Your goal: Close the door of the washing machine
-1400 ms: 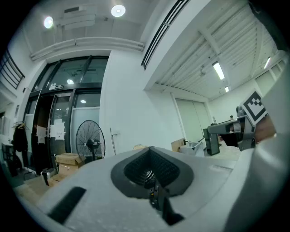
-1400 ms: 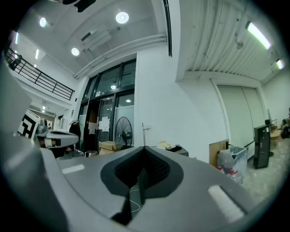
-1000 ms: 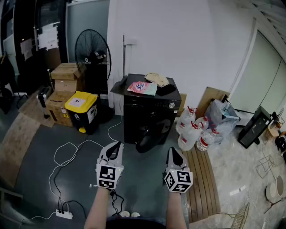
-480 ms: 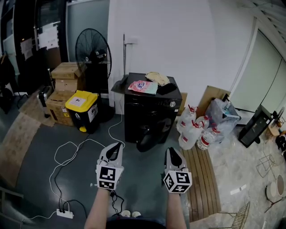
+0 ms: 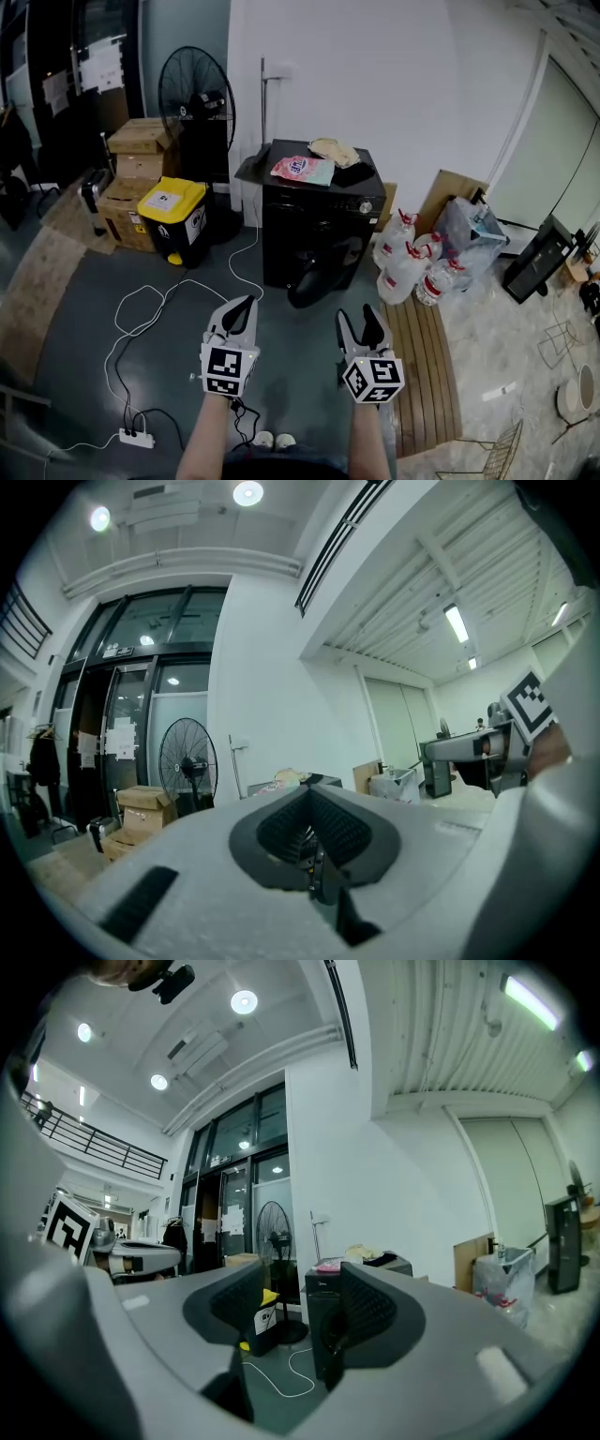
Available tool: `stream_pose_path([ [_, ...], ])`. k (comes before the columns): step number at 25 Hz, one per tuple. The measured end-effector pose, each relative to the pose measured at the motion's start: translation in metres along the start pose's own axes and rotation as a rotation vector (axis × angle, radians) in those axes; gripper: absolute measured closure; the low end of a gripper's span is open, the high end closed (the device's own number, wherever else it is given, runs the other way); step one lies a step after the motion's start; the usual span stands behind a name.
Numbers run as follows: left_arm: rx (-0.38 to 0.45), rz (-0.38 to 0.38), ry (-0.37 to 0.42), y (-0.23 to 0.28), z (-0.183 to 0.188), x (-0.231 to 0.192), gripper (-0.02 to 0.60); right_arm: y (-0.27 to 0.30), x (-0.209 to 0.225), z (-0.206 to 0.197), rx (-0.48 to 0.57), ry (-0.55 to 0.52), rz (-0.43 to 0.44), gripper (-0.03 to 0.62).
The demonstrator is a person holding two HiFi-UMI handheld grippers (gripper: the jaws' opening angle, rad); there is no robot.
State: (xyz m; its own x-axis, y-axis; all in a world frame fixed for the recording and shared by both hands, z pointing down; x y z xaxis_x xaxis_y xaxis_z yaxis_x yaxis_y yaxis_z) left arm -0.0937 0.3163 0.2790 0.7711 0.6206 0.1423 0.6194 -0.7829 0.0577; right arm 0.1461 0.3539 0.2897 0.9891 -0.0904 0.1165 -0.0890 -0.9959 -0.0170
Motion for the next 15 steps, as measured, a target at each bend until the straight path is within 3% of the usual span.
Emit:
stream_pose_path([
  [15, -0.043, 0.068, -0.021, 0.018, -0.023, -0.008, 0.574, 0.035, 0.020, -0.035, -0.064, 0.030, 0.059, 0.332],
])
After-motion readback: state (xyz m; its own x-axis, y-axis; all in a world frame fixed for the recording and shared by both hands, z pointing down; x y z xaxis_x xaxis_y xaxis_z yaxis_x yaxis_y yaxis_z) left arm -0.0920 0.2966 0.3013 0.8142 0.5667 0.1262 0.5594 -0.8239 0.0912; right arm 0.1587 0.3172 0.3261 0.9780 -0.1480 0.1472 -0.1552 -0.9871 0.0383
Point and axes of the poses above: the fingertips, and each gripper's own axes: y forward along the fingers, x to its right, z out of its top, the point moved 5 cm from there along -y, backward along the fingers, and after that the axes turned 8 degrees about -z, right-handed, at the moved point
